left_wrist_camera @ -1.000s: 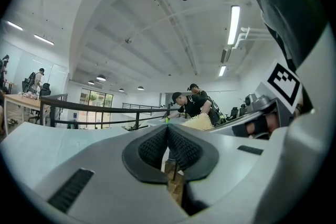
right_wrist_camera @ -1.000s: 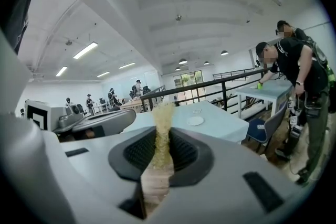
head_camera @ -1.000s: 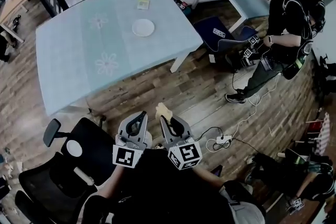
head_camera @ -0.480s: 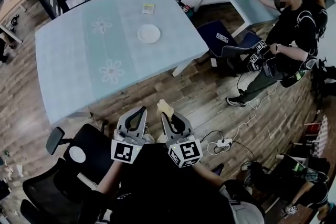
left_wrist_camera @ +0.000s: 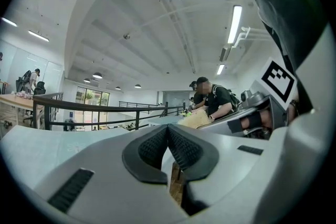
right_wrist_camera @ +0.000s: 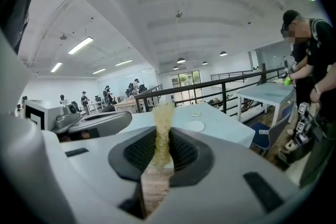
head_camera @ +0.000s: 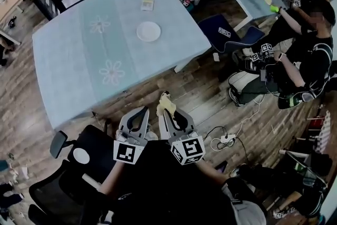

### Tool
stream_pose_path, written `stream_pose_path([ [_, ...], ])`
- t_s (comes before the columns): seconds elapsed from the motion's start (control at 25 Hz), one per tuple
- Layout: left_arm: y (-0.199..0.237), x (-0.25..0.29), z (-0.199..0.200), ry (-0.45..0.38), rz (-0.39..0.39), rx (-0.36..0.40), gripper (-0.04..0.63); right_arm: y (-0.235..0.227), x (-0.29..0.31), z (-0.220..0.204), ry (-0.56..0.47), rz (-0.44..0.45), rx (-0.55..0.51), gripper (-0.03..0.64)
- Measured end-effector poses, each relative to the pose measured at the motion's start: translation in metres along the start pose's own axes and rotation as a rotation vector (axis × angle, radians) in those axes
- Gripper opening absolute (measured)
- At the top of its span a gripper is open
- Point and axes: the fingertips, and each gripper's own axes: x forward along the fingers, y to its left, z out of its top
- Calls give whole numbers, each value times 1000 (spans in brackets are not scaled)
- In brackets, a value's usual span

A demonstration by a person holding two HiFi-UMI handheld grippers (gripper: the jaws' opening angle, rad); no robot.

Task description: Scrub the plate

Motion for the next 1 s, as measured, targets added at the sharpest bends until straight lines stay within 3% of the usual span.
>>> stream_pose_path([
  [0.4,26,51,4,23,57,-19,12,-36,46,24,14,50,4,66],
  [1.0,67,161,20,57,162,25,12,-119,126,68,41,157,33,66],
])
